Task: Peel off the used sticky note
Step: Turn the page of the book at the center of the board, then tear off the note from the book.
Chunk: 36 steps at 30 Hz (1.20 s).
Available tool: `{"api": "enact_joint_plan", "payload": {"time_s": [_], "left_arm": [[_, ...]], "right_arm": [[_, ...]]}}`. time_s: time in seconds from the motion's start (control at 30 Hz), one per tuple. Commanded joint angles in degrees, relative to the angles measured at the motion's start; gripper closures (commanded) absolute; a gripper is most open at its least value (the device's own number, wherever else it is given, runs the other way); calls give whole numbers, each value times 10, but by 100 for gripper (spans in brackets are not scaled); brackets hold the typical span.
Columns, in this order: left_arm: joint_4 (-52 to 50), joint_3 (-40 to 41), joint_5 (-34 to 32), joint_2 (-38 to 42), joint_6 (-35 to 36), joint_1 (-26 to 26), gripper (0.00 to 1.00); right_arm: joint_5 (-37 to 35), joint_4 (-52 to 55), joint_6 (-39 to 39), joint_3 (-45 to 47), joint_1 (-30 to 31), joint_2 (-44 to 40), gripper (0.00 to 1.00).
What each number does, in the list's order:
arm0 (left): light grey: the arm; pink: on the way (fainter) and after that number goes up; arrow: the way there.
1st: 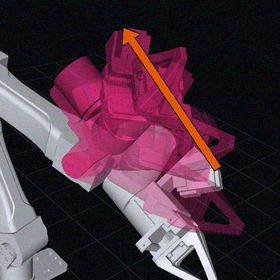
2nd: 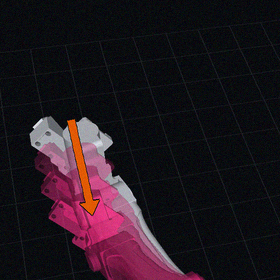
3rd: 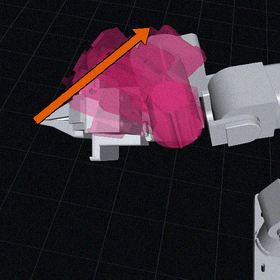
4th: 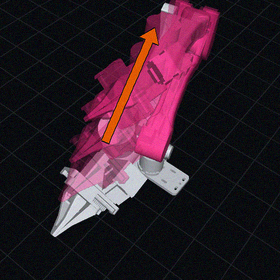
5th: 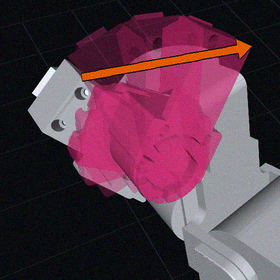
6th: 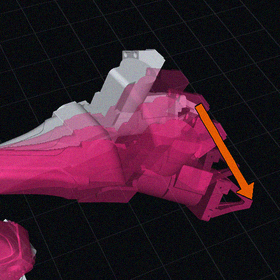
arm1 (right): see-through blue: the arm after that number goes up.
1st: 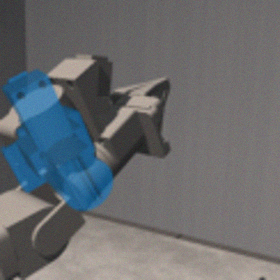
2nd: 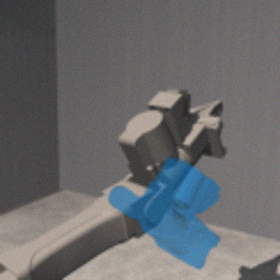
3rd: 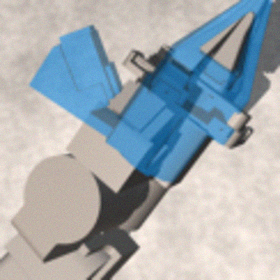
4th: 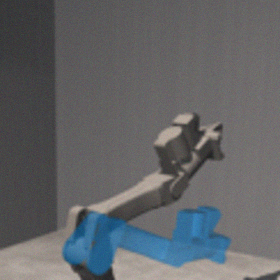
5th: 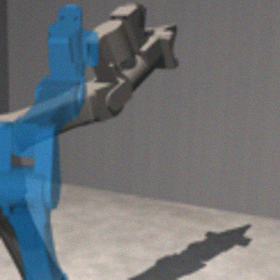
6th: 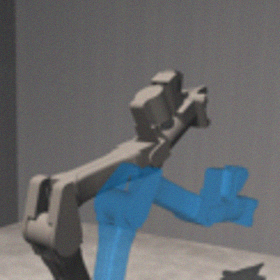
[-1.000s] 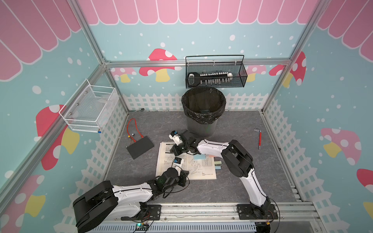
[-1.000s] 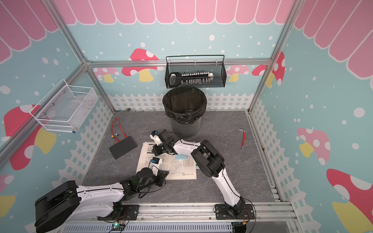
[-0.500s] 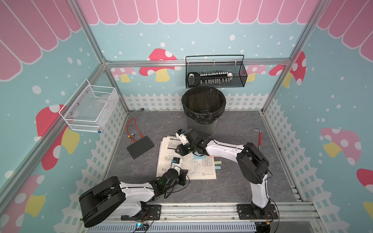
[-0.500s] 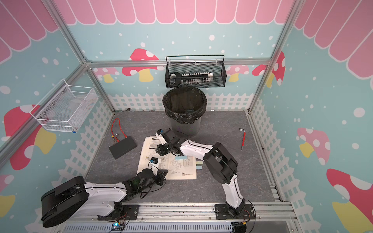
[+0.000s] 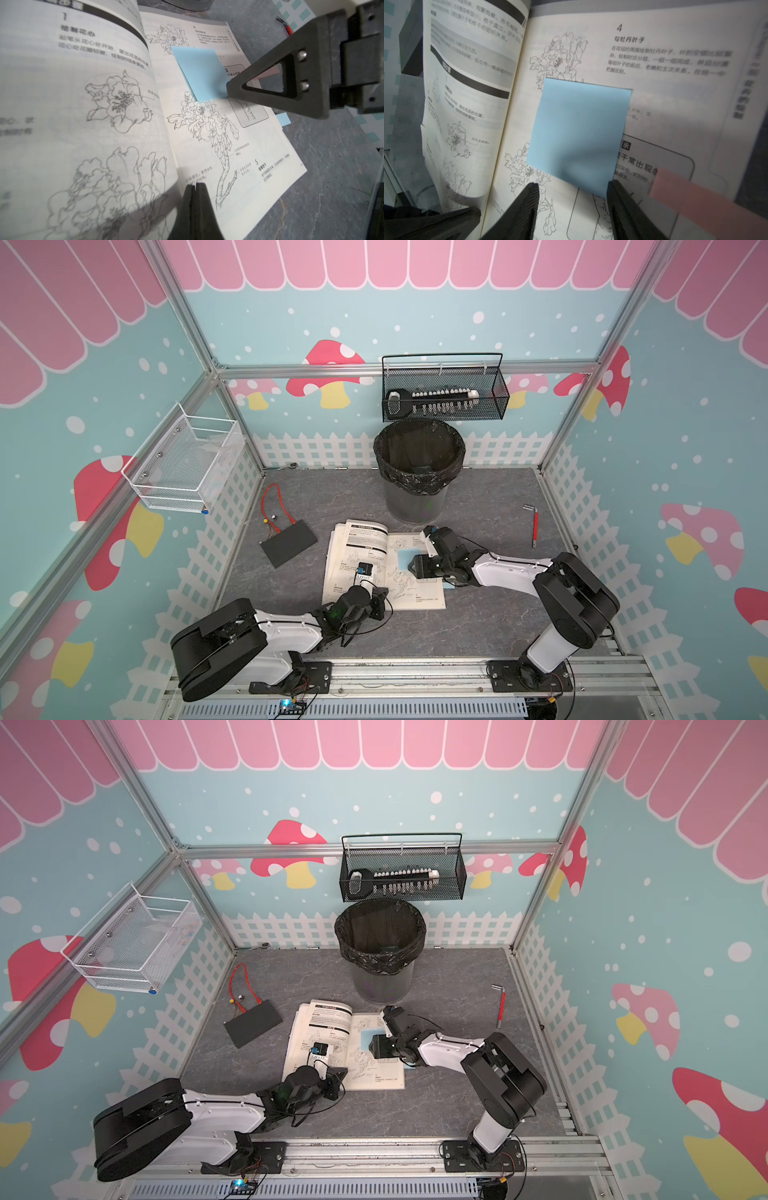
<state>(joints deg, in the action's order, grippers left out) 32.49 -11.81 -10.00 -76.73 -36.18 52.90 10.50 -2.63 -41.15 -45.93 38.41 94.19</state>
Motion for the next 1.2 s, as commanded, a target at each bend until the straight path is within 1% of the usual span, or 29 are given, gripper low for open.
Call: {"api": "enact_joint_plan", "payload": {"time_s": [0.0,0.27,0.53,0.57,0.67,0.77,0.9,1.03,1.17], "left_arm": [[-23,-16,-20,-25,8,-7,100],[-18,-35,-13,-50,15,-23,100],[10,-63,16,-114,32,-58,100],[13,-67,35,-123,33,-61,100],[18,-77,46,-141,34,-63,100],[18,-80,54,-146,33,-63,100],[16,-79,57,-144,32,-63,100],[17,-77,60,-149,31,-63,100],[20,-74,65,-157,27,-63,100]], "right_arm": [[-8,-24,-16,10,-9,-8,42],[-7,-31,-18,18,-14,2,42],[-1,-42,-22,21,-18,10,41],[3,-47,-23,19,-17,15,41],[18,-63,-28,14,-17,30,42],[33,-77,-34,10,-18,44,43],[36,-91,-42,11,-17,52,44],[36,-106,-51,11,-18,57,50],[32,-111,-57,11,-18,59,62]]}}
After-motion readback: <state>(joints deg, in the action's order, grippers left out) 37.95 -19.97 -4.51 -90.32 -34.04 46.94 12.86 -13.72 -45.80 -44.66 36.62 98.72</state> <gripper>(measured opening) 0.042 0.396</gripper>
